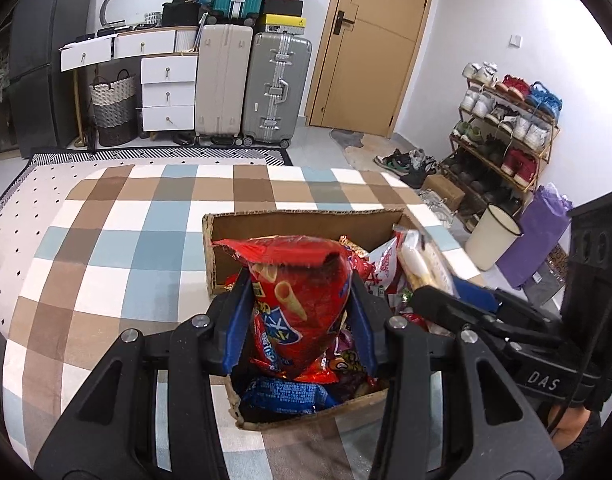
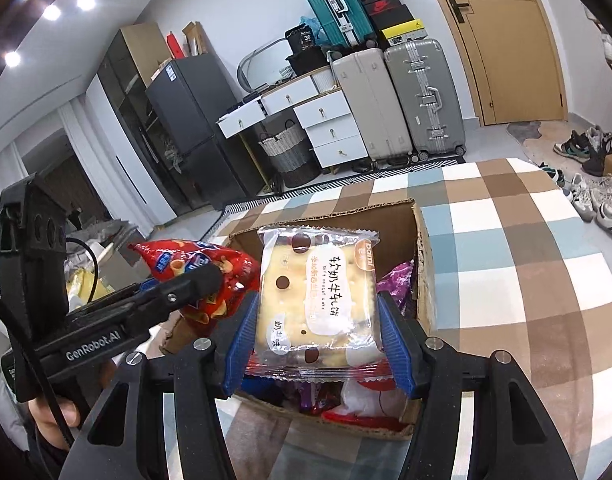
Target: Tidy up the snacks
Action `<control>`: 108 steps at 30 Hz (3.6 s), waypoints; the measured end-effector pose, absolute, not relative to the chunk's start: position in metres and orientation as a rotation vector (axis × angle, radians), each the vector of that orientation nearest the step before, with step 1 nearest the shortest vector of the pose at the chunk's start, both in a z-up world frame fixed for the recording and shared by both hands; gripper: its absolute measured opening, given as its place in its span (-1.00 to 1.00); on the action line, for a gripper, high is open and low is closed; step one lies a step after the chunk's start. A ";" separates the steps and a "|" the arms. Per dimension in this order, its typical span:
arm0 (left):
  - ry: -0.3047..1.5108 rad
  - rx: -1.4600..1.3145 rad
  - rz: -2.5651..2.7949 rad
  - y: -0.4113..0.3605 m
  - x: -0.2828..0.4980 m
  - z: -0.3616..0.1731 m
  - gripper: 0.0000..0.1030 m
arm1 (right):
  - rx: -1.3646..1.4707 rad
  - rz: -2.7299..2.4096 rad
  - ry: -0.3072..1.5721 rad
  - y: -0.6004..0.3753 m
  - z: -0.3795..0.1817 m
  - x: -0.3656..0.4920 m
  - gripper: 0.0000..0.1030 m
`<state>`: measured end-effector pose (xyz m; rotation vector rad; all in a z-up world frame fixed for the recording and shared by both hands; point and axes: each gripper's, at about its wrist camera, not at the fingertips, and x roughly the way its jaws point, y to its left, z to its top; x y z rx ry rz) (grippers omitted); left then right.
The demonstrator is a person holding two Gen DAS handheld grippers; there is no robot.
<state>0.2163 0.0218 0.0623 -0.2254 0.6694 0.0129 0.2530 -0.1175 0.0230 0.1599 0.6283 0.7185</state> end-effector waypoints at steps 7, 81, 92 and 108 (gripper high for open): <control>0.687 -0.190 0.033 0.017 0.229 0.046 -0.19 | 0.068 0.685 0.604 -0.105 0.022 0.255 0.13; 0.434 -0.089 0.105 0.012 0.094 0.004 0.99 | -0.024 0.680 0.264 -0.167 -0.006 0.157 0.99; 0.427 -0.120 0.137 0.020 0.095 0.005 0.99 | -0.051 0.681 0.259 -0.162 -0.007 0.155 0.99; 0.429 -0.123 0.138 0.024 0.096 0.004 0.99 | -0.048 0.684 0.259 -0.163 -0.008 0.154 0.99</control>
